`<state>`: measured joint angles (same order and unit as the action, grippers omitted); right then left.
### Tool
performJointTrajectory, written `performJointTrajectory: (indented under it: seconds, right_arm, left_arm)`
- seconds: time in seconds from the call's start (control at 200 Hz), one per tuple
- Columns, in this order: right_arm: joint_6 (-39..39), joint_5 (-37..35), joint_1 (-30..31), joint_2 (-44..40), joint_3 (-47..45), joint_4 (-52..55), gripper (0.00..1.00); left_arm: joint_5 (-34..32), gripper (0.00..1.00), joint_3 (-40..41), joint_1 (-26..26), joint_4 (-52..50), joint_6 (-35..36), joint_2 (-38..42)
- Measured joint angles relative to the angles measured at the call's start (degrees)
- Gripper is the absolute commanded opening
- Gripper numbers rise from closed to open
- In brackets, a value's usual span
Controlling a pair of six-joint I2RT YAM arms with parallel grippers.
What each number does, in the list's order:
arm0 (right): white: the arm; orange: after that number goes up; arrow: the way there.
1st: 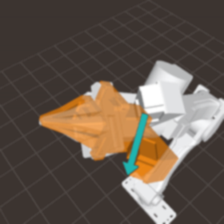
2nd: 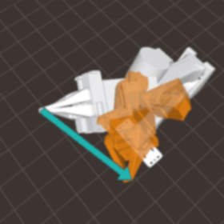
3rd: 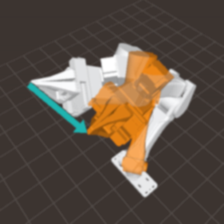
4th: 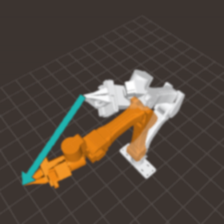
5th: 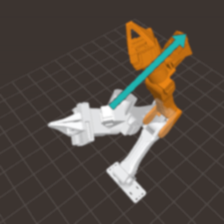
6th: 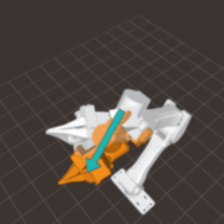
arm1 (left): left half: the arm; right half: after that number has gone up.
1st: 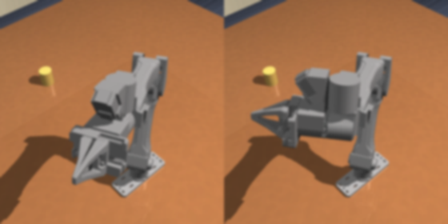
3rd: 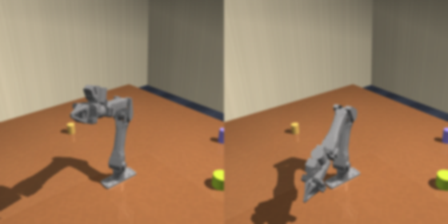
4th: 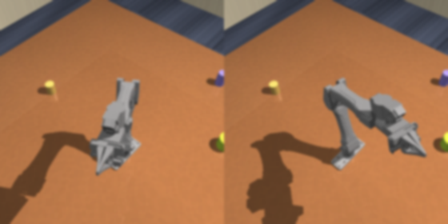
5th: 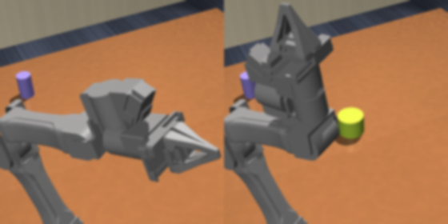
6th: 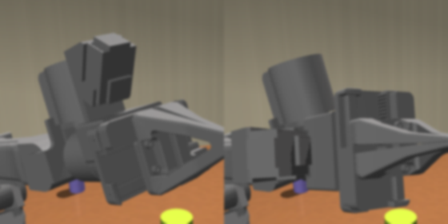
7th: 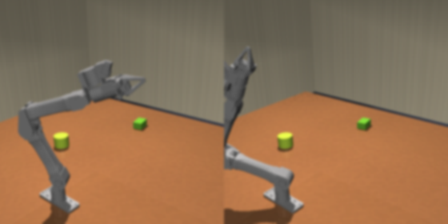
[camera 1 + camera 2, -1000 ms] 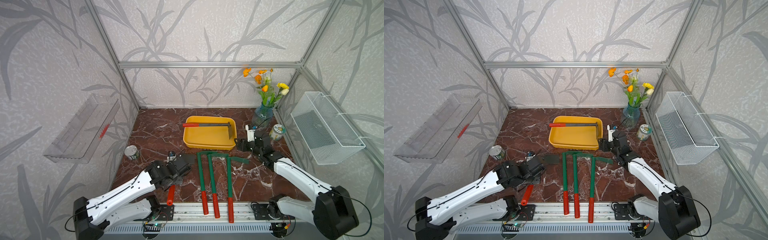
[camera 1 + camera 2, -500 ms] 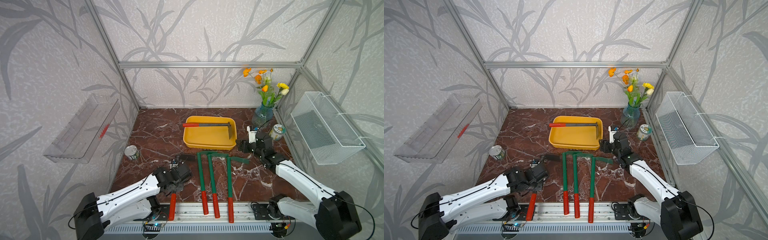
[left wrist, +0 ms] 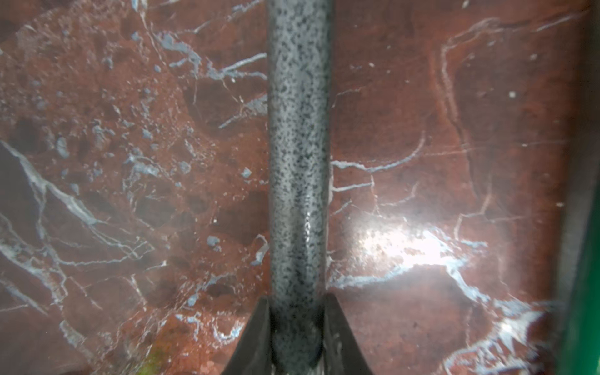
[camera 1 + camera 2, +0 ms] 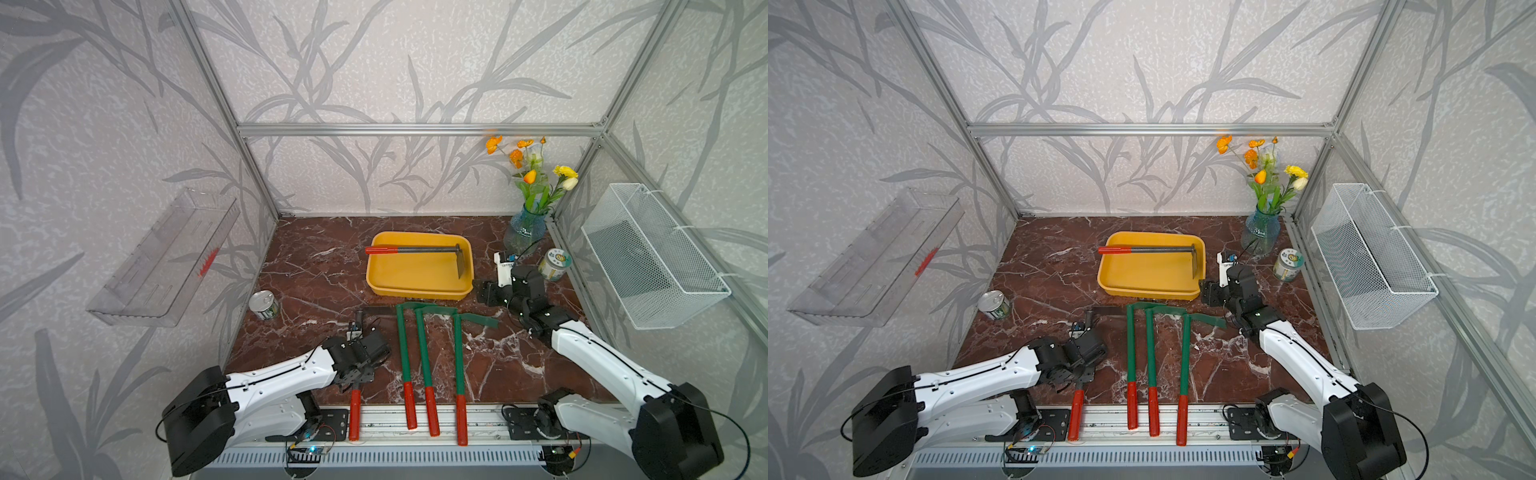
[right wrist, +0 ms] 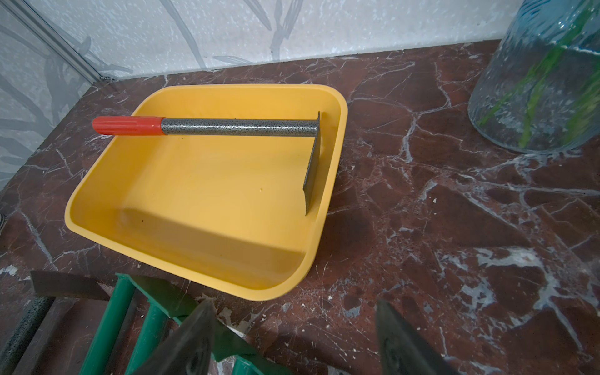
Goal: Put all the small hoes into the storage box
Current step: Pick up the hoe from the center of the board, then place the hoe in the storage box.
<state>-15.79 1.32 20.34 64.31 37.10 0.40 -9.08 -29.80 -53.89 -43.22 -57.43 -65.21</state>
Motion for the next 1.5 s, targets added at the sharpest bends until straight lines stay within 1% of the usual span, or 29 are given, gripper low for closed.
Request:
performJointTrajectory:
  seconds: [0.035,0.065,0.19,0.215,0.305,0.34,0.355,0.46,0.61,0.715,0.89,0.99,1.06,1.165,1.24,1.314,1.389,1.499]
  right_arm:
    - [0.0,-0.1,0.0,0.0,0.0,0.0,0.77]
    - [0.1,-0.2,0.0,0.0,0.0,0.0,0.77]
    - [0.3,-0.4,0.0,0.0,0.0,0.0,0.77]
    - [0.4,-0.4,0.0,0.0,0.0,0.0,0.77]
    - [0.4,-0.4,0.0,0.0,0.0,0.1,0.77]
    - [0.5,-0.5,0.0,0.0,0.0,0.1,0.77]
    - [0.5,-0.5,0.0,0.0,0.0,0.1,0.77]
    - [0.6,-0.8,0.0,0.0,0.0,0.1,0.77]
    - [0.6,-0.8,0.0,0.0,0.0,0.1,0.77]
    - [0.6,-0.8,0.0,0.1,0.0,0.1,0.77]
    - [0.6,-0.8,0.0,0.1,0.0,0.1,0.77]
    - [0.6,-0.8,0.0,0.1,0.0,0.1,0.77]
    - [0.5,-0.7,0.0,0.0,0.0,0.1,0.77]
    - [0.4,-0.6,0.0,-0.2,0.0,0.2,0.77]
    - [0.4,-0.5,0.0,-0.6,0.0,0.2,0.77]
    - [0.4,-0.3,0.0,-1.0,0.0,0.3,0.76]
    - [0.4,-0.3,0.0,-1.4,0.0,0.3,0.77]
    - [0.2,-0.3,0.0,-1.8,0.0,0.3,0.77]
  left_arm:
    - [-0.2,0.36,0.2,0.0,0.5,0.1,-0.6]
    - [0.2,0.39,0.7,0.1,1.6,-0.2,-1.3]
    - [0.4,0.39,0.6,0.1,4.1,-1.3,-3.7]
    - [0.4,0.36,0.5,0.0,4.2,-1.3,-4.0]
    - [0.3,0.2,-0.2,0.1,4.9,-1.2,-5.2]
    - [0.2,0.16,-0.4,0.1,5.3,0.5,-5.8]
    - [-0.1,0.15,-0.5,0.1,5.4,-0.6,-6.0]
    - [-0.3,0.08,-0.9,0.0,5.3,-0.2,-6.1]
    - [0.0,0.0,-0.2,0.0,4.9,-0.2,-3.6]
    - [0.3,0.0,1.0,0.0,2.3,-0.5,0.0]
    - [0.8,0.0,-0.2,-0.1,-6.7,0.1,7.7]
    - [0.1,0.0,-6.5,-0.1,-12.9,1.7,10.1]
    - [-1.5,0.0,-14.2,-0.1,-17.0,4.1,10.0]
    - [-4.6,0.0,-26.4,0.0,-20.9,10.0,8.8]
    - [-6.3,0.0,-34.4,0.7,-22.9,16.3,7.0]
    - [-6.6,0.0,-41.3,2.5,-24.5,23.2,3.8]
    - [-5.8,0.0,-47.7,5.3,-25.7,31.5,-1.3]
    - [-5.3,0.0,-53.6,7.9,-25.2,42.5,-9.9]
